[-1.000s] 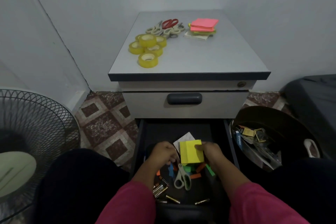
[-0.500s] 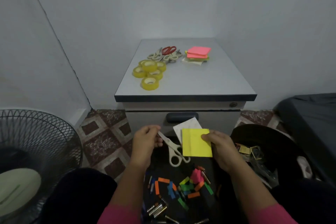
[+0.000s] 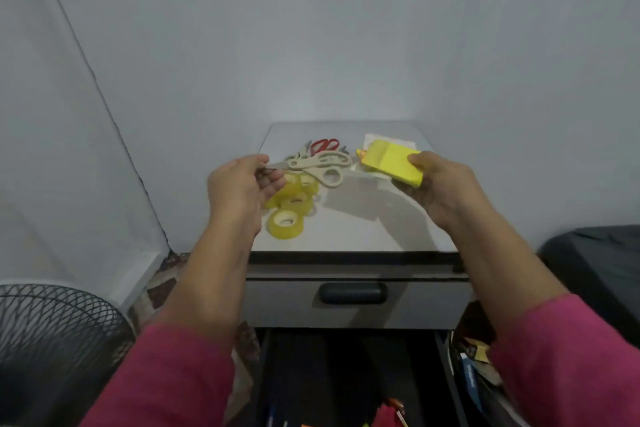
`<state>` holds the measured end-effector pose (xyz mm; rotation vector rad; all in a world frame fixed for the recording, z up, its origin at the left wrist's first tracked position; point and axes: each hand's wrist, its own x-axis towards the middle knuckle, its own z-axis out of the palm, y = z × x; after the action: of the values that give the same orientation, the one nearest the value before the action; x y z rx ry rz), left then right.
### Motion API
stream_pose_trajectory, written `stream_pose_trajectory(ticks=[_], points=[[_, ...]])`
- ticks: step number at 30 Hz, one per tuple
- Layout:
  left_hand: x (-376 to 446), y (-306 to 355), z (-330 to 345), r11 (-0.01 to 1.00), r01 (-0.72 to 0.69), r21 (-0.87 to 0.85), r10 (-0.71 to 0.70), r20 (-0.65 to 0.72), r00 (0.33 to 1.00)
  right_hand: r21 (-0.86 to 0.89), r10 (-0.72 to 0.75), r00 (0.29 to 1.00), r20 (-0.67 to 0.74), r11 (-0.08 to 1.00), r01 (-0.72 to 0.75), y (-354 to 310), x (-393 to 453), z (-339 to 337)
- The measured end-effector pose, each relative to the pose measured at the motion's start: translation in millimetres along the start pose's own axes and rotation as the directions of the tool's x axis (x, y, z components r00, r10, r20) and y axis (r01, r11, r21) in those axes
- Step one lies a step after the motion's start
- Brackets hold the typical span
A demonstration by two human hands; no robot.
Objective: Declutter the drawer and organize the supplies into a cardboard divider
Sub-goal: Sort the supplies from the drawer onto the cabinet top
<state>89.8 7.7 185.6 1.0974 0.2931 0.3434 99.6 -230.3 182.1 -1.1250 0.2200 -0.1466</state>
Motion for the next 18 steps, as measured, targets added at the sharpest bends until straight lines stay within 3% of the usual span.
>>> stream_pose_trajectory(ticks=[9, 15, 17, 18], points=[[72, -13, 46, 0.983, 0.117, 0.138, -0.107, -0.079, 0.991, -0.328, -0.112, 0.96, -0.258, 0.945, 0.022, 2, 103, 35], [86, -23, 73, 0.972, 0.215, 0.099, -0.21, -0.058, 0.976, -0.495, -0.144, 0.964, -0.223, 0.869, 0.015, 5, 113, 42], [92, -29, 79, 0.968, 0.249, 0.004, -0.249, 0.004, 0.968, -0.547, -0.169, 0.964, -0.204, 0.836, 0.031, 6, 113, 42], [95, -29, 83, 0.956, 0.287, 0.065, -0.289, 0.012, 0.957, -0.577, -0.189, 0.963, -0.193, 0.816, 0.045, 5, 113, 41]])
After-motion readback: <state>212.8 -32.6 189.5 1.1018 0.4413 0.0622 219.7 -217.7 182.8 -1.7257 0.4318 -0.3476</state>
